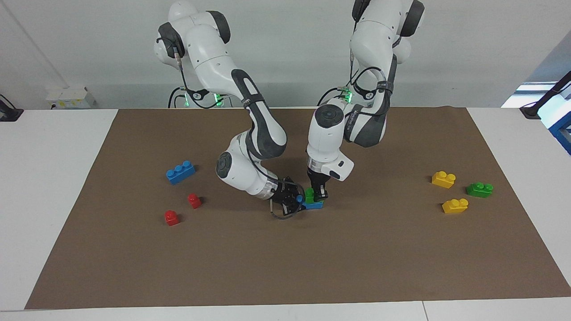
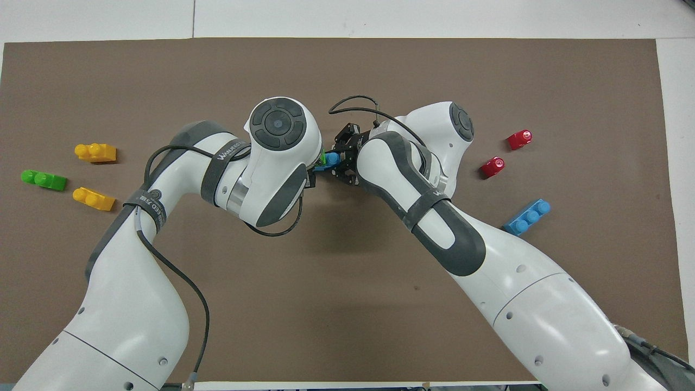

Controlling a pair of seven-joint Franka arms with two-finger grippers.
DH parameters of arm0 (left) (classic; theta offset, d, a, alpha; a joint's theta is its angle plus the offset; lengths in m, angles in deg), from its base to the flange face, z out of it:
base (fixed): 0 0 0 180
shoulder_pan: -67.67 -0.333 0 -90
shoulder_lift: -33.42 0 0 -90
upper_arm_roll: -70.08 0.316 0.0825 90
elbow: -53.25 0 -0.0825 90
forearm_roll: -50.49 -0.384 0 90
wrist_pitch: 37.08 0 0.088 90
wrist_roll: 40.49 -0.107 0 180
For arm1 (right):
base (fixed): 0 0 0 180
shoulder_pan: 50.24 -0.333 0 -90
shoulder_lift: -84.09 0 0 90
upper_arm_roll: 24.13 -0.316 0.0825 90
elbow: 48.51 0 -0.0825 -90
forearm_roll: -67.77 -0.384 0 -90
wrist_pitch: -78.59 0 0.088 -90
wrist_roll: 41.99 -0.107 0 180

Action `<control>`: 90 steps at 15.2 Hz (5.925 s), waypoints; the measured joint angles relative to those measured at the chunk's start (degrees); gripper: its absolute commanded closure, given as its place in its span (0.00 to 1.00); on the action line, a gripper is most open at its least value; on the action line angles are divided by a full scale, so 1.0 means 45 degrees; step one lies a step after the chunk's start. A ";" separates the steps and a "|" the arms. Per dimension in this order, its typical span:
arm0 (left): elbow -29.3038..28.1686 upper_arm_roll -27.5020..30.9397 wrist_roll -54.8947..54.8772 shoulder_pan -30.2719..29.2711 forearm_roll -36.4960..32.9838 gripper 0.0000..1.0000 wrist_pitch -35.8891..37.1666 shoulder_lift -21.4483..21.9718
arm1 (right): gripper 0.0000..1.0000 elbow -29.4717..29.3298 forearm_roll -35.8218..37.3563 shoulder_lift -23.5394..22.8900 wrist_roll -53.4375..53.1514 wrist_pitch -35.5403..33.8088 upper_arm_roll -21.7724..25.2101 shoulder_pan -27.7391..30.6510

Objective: Remove green block with left arm and hold with right

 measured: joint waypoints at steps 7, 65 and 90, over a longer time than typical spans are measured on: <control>0.0392 0.0005 -0.0751 -0.0438 0.0200 1.00 0.1478 0.1118 | 1.00 -0.0008 -0.0008 -0.0001 -0.0023 0.0044 0.0012 0.0008; -0.4153 0.0181 -1.7558 -0.7218 0.1024 1.00 -0.1379 0.1975 | 1.00 0.3933 0.3991 0.3694 0.6662 -0.4036 0.0305 0.5043; -0.0085 0.0220 -2.3172 -0.7253 0.1016 0.00 0.3564 0.3320 | 0.00 0.4117 0.3880 0.4217 0.7339 -0.4041 0.0318 0.5349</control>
